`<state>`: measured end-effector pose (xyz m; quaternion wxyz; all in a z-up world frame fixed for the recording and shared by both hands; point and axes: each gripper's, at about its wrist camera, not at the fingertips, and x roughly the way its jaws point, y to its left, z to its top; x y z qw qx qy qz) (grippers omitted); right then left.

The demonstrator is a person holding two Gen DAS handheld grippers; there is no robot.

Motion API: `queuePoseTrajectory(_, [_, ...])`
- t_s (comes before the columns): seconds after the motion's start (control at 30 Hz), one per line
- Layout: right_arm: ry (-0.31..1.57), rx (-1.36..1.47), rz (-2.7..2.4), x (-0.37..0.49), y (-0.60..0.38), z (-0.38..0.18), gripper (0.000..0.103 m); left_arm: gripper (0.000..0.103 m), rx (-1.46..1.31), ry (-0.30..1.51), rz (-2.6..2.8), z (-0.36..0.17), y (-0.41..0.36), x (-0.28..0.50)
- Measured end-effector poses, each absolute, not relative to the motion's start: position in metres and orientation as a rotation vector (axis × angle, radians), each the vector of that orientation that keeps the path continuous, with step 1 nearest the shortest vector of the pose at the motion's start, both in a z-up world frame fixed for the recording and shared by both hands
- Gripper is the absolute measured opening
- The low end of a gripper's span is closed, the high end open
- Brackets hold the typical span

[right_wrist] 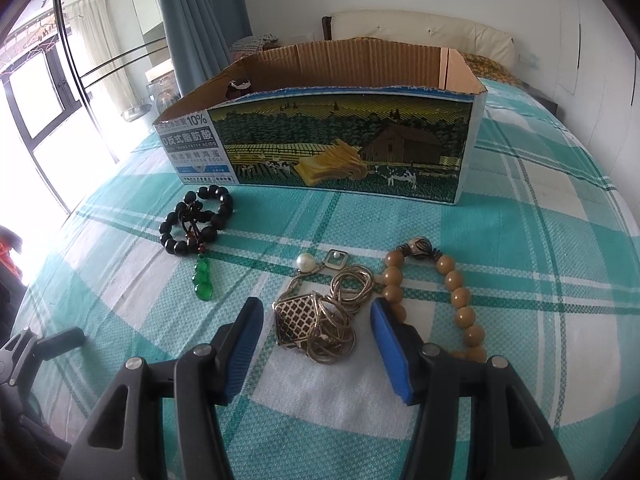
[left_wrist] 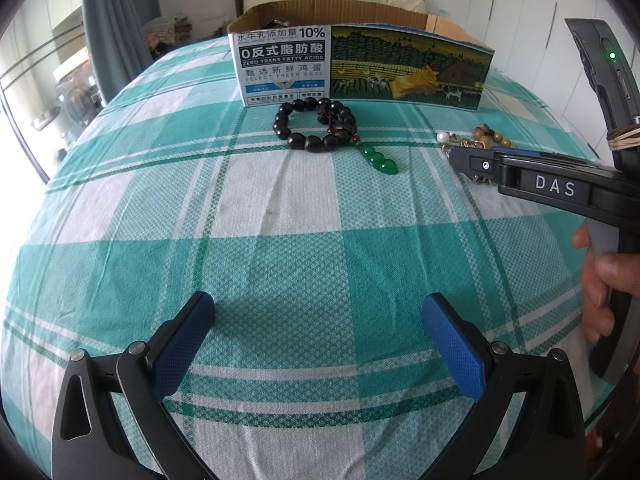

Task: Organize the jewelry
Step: 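Grasp the silver chain pendant with the right tool while the left tool grasps the green jade pendant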

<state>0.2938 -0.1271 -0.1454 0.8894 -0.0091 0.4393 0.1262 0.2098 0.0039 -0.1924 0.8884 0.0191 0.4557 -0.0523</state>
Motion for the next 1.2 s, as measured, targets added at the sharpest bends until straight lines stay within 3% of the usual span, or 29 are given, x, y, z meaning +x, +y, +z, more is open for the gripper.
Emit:
queuePoseTrajectory(0.13, [0.911, -0.098, 0.235, 0.295, -0.115, -0.147, 0.055, 0.103, 0.040, 0.947, -0.108, -0.192, 0.004, 0.210])
queuePoseTrajectory(0.17, [0.908, -0.129, 0.224, 0.294, -0.113, -0.146, 0.040, 0.103, 0.039, 0.947, -0.108, -0.192, 0.004, 0.210])
queuePoseTrajectory(0.3, [0.910, -0.110, 0.230, 0.288, -0.119, -0.141, 0.030, 0.102, 0.037, 0.948, -0.112, -0.192, 0.005, 0.210])
queuePoseTrajectory(0.6, [0.840, -0.018, 0.290, 0.240, -0.145, -0.096, 0.029, 0.100, -0.164, 0.868, -0.212, -0.138, 0.036, 0.243])
queuePoseTrajectory(0.67, [0.830, 0.001, 0.301, 0.232, -0.149, -0.089, 0.029, 0.093, -0.216, 0.867, -0.253, -0.127, 0.040, 0.264])
queuePoseTrajectory(0.77, [0.825, 0.030, 0.314, 0.220, -0.151, -0.085, 0.029, 0.071, -0.204, 0.894, -0.303, -0.126, 0.033, 0.299])
queuePoseTrajectory(0.83, [0.825, 0.045, 0.320, 0.212, -0.154, -0.083, 0.029, 0.046, -0.170, 0.941, -0.313, -0.135, 0.026, 0.319])
queuePoseTrajectory(0.9, [0.827, 0.059, 0.325, 0.205, -0.157, -0.083, 0.029, 0.033, -0.156, 0.982, -0.323, -0.146, 0.020, 0.332])
queuePoseTrajectory(1.13, [0.830, 0.073, 0.329, 0.192, -0.165, -0.079, 0.029, 0.032, -0.130, 1.043, -0.334, -0.167, 0.005, 0.355])
queuePoseTrajectory(1.17, [0.829, 0.075, 0.328, 0.191, -0.166, -0.079, 0.029, 0.029, -0.125, 1.051, -0.334, -0.170, 0.003, 0.358])
queuePoseTrajectory(1.2, [0.827, 0.077, 0.326, 0.190, -0.167, -0.078, 0.029, 0.015, -0.125, 1.058, -0.337, -0.173, 0.002, 0.360])
